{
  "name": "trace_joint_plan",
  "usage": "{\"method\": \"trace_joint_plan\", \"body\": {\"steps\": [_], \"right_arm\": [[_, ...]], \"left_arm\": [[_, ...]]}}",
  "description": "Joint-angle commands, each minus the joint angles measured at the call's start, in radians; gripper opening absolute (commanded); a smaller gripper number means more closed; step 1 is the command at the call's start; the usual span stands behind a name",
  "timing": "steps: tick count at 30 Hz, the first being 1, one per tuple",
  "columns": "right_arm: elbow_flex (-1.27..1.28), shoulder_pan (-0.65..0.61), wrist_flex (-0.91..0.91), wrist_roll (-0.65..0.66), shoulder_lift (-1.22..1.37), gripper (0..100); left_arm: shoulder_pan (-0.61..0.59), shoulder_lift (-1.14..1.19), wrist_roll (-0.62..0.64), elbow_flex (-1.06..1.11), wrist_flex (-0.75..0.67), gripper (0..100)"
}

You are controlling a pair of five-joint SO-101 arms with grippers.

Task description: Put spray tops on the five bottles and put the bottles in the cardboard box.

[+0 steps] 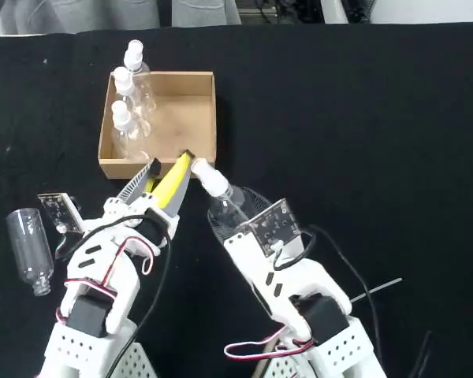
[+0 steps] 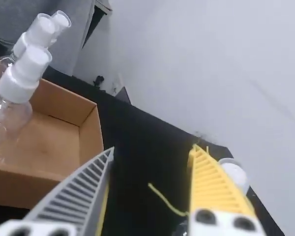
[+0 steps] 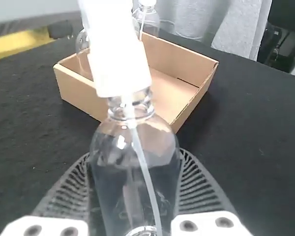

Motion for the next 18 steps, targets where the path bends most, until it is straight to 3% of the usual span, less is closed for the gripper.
{"method": "trace_joint_plan", "body": {"steps": [1,10,18], "right_arm": [[-0.068,-0.020,-0.021,0.002,-0.130,3.2],[-0.061,-0.020,0.002,0.002,-0.130,3.2],[-0.059,-0.020,0.037,0.002,-0.130,3.2]], "left_arm": [[0.015,-0.011,-0.012,-0.019,-0.006,22],[0.113,-0.012,-0.110,0.018,-0.005,22],[0.168,-0.012,-0.112,0.024,-0.002,22]]}}
